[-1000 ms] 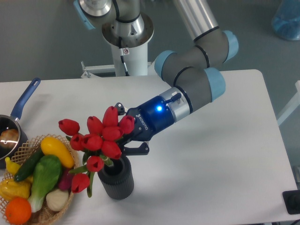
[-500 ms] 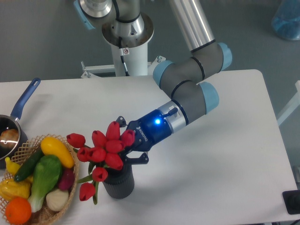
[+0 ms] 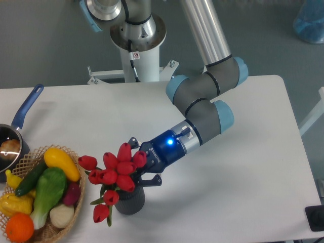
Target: Insert the flowers into the vase
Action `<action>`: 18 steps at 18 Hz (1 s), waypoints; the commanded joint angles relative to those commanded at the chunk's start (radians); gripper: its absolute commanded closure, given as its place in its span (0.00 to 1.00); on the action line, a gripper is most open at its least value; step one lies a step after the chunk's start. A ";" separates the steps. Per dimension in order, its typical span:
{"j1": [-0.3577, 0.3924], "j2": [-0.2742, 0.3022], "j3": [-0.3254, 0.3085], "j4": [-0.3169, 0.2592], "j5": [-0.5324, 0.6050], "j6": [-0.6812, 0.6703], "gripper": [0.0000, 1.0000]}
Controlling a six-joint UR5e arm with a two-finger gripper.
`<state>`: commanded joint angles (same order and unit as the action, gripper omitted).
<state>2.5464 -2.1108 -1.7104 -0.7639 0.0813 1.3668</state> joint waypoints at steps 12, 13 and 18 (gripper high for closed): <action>0.112 0.178 -0.044 0.000 0.158 0.000 0.00; 0.127 0.192 -0.044 0.000 0.175 0.000 0.00; 0.184 0.250 -0.020 0.003 0.449 0.000 0.00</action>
<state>2.7304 -1.8607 -1.7304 -0.7608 0.5304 1.3668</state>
